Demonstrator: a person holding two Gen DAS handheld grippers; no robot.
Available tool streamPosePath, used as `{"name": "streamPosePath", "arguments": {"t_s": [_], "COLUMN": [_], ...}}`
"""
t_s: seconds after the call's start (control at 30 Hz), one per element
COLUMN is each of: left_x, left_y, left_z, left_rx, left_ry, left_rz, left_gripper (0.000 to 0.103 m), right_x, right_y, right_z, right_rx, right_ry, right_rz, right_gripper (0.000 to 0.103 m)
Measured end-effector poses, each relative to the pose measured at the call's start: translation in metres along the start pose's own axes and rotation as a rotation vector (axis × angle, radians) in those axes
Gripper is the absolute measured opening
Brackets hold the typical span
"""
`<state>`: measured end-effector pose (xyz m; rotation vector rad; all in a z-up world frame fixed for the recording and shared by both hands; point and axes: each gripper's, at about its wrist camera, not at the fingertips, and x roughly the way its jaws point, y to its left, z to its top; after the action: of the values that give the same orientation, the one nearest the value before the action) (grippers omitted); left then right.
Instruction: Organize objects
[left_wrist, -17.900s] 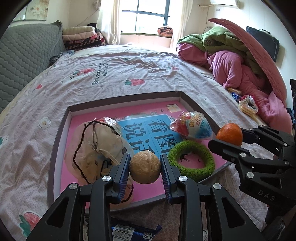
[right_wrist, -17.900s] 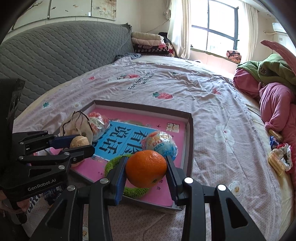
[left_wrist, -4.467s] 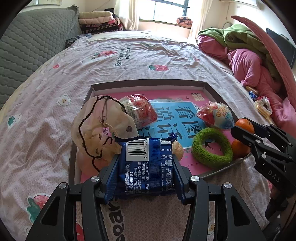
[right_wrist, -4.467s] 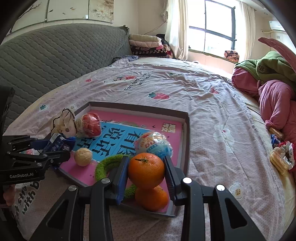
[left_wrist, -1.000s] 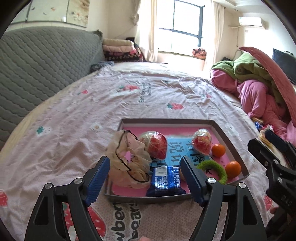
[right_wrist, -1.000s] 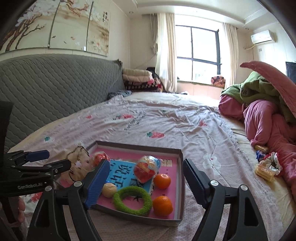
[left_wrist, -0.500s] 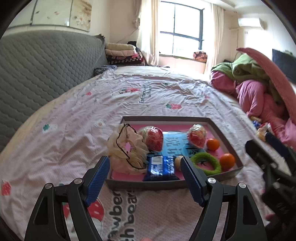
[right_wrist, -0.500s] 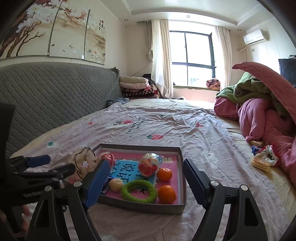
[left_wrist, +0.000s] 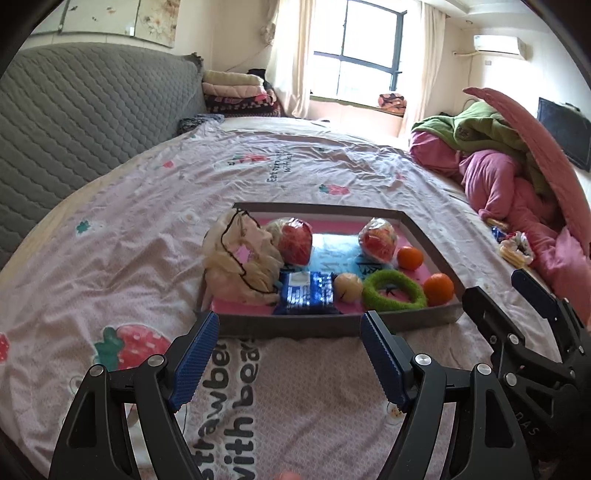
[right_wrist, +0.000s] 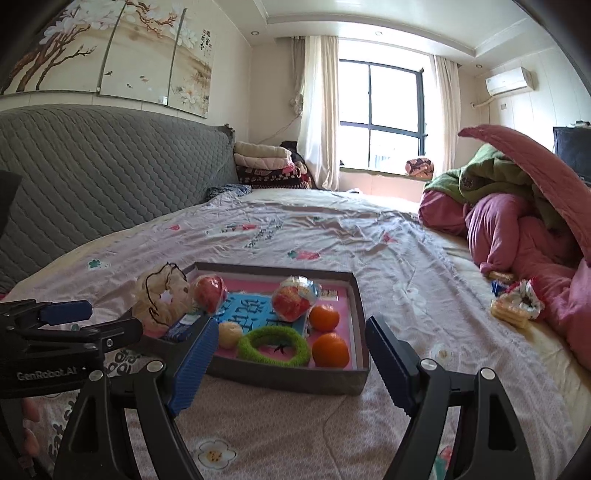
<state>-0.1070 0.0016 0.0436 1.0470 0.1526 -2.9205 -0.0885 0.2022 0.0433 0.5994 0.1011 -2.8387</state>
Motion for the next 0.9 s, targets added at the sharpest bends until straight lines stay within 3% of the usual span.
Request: {"name": "streamPosePath", "arguments": {"t_s": [0.9], "left_x": [0.017], "left_y": [0.006], "left_z": [-0.048], "left_rx": [0.036], "left_ry": [0.085], "left_rz": [0.056], "left_gripper": [0.080], "right_x": [0.017], "right_y": [0.004], "right_z": [-0.047], "right_rx": [0.047], "right_ry": [0.137], "right_rz": [-0.039], "right_gripper": [0.081]}}
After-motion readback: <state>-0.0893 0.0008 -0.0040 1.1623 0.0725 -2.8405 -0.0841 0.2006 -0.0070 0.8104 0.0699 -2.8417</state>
